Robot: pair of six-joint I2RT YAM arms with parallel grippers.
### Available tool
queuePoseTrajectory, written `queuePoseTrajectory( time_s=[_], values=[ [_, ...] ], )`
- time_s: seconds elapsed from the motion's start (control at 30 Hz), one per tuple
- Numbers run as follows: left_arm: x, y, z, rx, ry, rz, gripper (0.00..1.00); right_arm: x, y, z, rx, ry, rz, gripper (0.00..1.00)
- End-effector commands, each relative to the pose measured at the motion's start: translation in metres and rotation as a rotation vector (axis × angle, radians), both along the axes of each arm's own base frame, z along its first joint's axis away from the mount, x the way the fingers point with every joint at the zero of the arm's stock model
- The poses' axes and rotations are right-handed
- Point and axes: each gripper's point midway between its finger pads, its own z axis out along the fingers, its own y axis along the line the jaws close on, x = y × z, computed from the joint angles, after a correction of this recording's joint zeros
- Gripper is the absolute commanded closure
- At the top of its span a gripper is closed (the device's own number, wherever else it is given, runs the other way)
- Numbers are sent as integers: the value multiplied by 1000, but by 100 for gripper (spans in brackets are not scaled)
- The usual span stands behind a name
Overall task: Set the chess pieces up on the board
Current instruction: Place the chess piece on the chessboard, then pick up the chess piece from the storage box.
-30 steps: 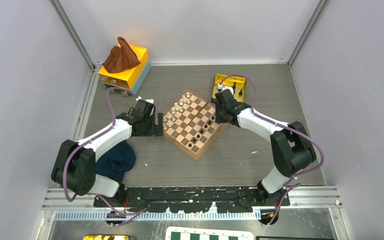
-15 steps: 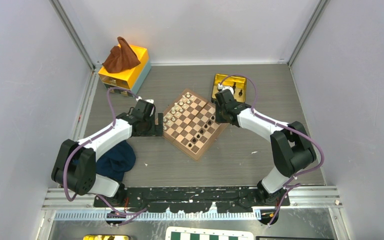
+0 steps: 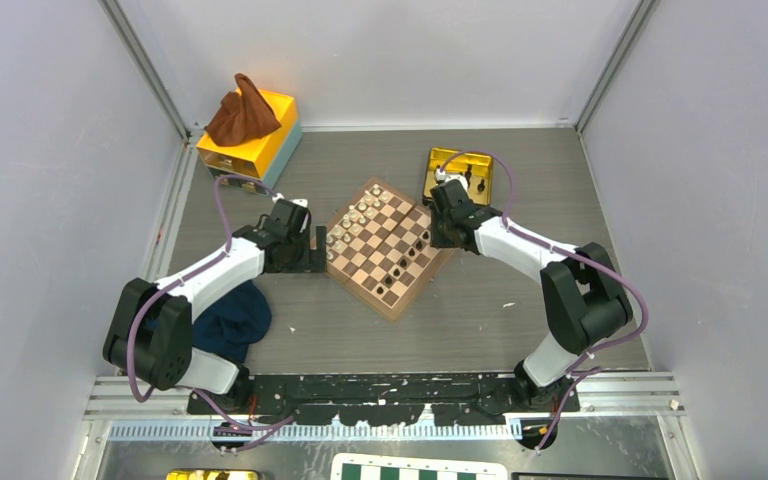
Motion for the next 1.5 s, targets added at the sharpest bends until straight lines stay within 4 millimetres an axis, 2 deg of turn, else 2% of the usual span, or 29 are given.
queuePoseTrajectory(
  time_s=[0.0,0.2,0.33,0.47,0.6,0.87,1.03,1.23,1.47],
  values=[
    [10,-6,9,-31,-42,4,11,14,2,38,24,-91,-7,71],
    [11,-4,12,-26,-52,10,11,25,3,86,36,-155,-5,69],
    [12,-2,14,-18,-60,13,11,41,6,115,24,-205,-8,61],
    [12,-1,17,-15,-68,17,11,67,11,135,-5,-245,-6,54],
    [12,1,18,-7,-74,19,10,103,10,137,-18,-246,-27,52],
    [12,5,17,16,-72,17,10,182,-12,121,7,-231,-120,52],
    [11,6,14,29,-66,16,10,217,-17,103,16,-212,-141,52],
    [12,5,5,37,-39,9,10,244,-15,73,24,-176,-141,52],
    [13,5,-3,45,-17,8,11,254,-18,45,39,-137,-153,52]
  ],
)
